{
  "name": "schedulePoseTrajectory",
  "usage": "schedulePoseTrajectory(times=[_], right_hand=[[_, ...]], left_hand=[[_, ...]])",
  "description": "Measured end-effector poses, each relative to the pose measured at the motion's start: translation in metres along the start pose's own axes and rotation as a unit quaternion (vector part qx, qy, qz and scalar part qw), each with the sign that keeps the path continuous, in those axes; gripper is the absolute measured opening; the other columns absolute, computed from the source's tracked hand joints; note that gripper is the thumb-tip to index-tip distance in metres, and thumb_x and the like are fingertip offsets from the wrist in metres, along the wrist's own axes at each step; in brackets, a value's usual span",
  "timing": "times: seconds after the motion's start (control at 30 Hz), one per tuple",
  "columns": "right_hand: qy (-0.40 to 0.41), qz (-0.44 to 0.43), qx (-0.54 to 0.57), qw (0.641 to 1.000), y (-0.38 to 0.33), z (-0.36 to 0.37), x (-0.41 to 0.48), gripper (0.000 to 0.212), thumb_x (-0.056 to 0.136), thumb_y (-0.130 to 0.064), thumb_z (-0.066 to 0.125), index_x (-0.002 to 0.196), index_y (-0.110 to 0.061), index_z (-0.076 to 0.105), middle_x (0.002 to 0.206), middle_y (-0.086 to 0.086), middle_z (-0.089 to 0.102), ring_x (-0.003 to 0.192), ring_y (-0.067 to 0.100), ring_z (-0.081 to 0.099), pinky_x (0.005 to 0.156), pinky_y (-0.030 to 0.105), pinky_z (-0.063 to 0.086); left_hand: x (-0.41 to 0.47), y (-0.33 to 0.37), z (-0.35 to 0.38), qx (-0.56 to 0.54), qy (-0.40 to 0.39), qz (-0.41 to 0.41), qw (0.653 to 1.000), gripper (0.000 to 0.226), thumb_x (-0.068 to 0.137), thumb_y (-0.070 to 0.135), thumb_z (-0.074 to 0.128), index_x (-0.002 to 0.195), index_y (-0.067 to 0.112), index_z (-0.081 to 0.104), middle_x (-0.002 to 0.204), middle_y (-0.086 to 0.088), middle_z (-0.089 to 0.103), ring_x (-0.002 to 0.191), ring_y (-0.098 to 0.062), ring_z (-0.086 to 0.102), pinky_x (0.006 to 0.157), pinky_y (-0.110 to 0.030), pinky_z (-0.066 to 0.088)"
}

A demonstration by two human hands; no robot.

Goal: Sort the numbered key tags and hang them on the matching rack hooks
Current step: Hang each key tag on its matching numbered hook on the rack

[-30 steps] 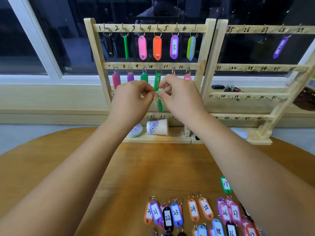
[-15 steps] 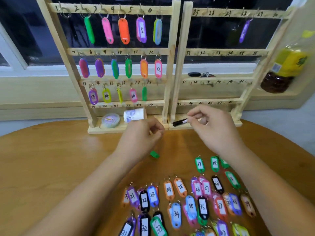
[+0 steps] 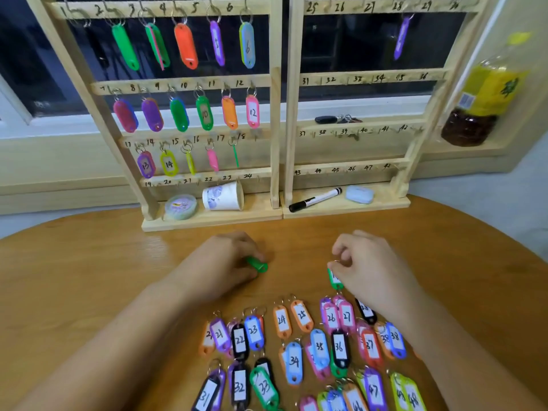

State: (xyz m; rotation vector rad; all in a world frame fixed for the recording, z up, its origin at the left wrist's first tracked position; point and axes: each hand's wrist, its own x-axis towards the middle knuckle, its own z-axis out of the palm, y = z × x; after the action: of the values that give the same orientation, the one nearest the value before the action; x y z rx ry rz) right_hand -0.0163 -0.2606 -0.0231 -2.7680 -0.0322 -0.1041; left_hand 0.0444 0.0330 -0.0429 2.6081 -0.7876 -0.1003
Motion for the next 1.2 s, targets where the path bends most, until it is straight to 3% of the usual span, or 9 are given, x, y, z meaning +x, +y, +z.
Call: schedulePoseTrajectory(times=[0.1, 0.2, 0.37, 0.53, 0.67, 0.73, 0.87, 1.0, 1.2], right_hand=[[-0.053, 0.017, -0.037, 0.998, 0.000, -0.003, -0.004, 0.027, 0.094, -0.053, 0.071, 0.111, -0.032, 0.066, 0.100, -0.015, 0.062, 0.092, 0.005, 0.062, 0.078, 0.033, 0.058], [-0.090, 0.019, -0.028, 0.995, 0.000, -0.009, -0.007, 0.035, 0.093, -0.055, 0.072, 0.117, -0.033, 0.063, 0.100, -0.016, 0.062, 0.089, 0.003, 0.060, 0.077, 0.030, 0.056], [-0.107, 0.020, -0.012, 0.994, 0.006, -0.015, -0.009, 0.031, 0.095, -0.042, 0.074, 0.123, -0.033, 0.063, 0.099, -0.015, 0.064, 0.089, 0.002, 0.061, 0.078, 0.029, 0.057], [-0.055, 0.032, 0.024, 0.998, 0.009, -0.001, 0.000, 0.024, 0.098, -0.047, 0.070, 0.115, -0.030, 0.067, 0.092, -0.014, 0.069, 0.085, 0.003, 0.065, 0.079, 0.034, 0.059], [-0.054, 0.023, 0.025, 0.998, 0.008, 0.007, 0.008, 0.005, 0.099, -0.030, 0.072, 0.094, -0.030, 0.070, 0.093, -0.014, 0.065, 0.082, 0.004, 0.064, 0.078, 0.036, 0.060], [-0.050, 0.019, 0.033, 0.998, 0.009, 0.008, 0.014, 0.018, 0.098, -0.023, 0.072, 0.084, -0.033, 0.069, 0.093, -0.016, 0.063, 0.081, 0.003, 0.064, 0.075, 0.032, 0.059], [-0.029, -0.007, 0.095, 0.995, -0.001, 0.003, 0.027, 0.015, 0.097, -0.027, 0.074, 0.085, -0.035, 0.073, 0.090, -0.016, 0.067, 0.082, -0.001, 0.060, 0.066, 0.017, 0.041], [0.033, -0.060, 0.168, 0.983, -0.035, -0.005, 0.043, 0.009, 0.098, -0.026, 0.074, 0.092, -0.031, 0.079, 0.086, -0.017, 0.070, 0.078, -0.004, 0.060, 0.064, 0.009, 0.041], [0.078, -0.136, 0.180, 0.971, -0.093, -0.014, 0.091, 0.010, 0.094, -0.017, 0.076, 0.096, -0.025, 0.082, 0.079, -0.015, 0.068, 0.072, -0.002, 0.058, 0.066, 0.016, 0.039]], left_hand=[[0.000, 0.000, 0.001, 0.034, 0.015, 0.023, 0.999, 0.028, 0.091, 0.030, 0.081, 0.118, 0.038, 0.079, 0.118, 0.020, 0.067, 0.106, -0.003, 0.066, 0.097, -0.031, 0.055], [-0.002, 0.003, 0.001, 0.059, 0.029, 0.025, 0.998, 0.027, 0.095, 0.031, 0.077, 0.121, 0.037, 0.077, 0.114, 0.017, 0.067, 0.100, -0.007, 0.067, 0.090, -0.035, 0.058], [-0.003, 0.001, 0.001, 0.042, 0.045, -0.013, 0.998, 0.036, 0.093, 0.019, 0.077, 0.125, 0.036, 0.074, 0.110, 0.015, 0.069, 0.097, -0.005, 0.064, 0.088, -0.020, 0.052], [0.000, -0.002, -0.001, 0.002, 0.042, -0.063, 0.997, 0.031, 0.089, 0.019, 0.083, 0.115, 0.033, 0.074, 0.104, 0.016, 0.072, 0.094, -0.002, 0.064, 0.079, -0.009, 0.046], [0.000, -0.005, -0.004, 0.012, 0.041, -0.093, 0.995, 0.027, 0.089, 0.031, 0.084, 0.085, 0.042, 0.060, 0.085, 0.019, 0.064, 0.079, -0.002, 0.059, 0.066, -0.011, 0.039], [-0.003, -0.007, -0.004, 0.011, 0.039, -0.091, 0.995, 0.028, 0.090, 0.034, 0.082, 0.080, 0.042, 0.058, 0.082, 0.018, 0.063, 0.077, 0.000, 0.058, 0.063, -0.011, 0.037], [-0.011, -0.009, -0.016, -0.038, 0.067, -0.097, 0.992, 0.012, 0.092, 0.035, 0.081, 0.092, 0.032, 0.070, 0.089, 0.016, 0.071, 0.085, -0.001, 0.064, 0.071, -0.022, 0.049], [-0.012, -0.013, -0.033, -0.045, 0.115, -0.074, 0.990, 0.014, 0.096, 0.026, 0.077, 0.094, 0.031, 0.064, 0.085, 0.013, 0.073, 0.079, -0.006, 0.065, 0.070, -0.033, 0.054], [-0.006, -0.023, -0.062, -0.088, 0.125, -0.070, 0.986, 0.018, 0.098, 0.010, 0.069, 0.092, 0.022, 0.057, 0.088, 0.014, 0.078, 0.082, 0.002, 0.074, 0.082, -0.036, 0.060]])
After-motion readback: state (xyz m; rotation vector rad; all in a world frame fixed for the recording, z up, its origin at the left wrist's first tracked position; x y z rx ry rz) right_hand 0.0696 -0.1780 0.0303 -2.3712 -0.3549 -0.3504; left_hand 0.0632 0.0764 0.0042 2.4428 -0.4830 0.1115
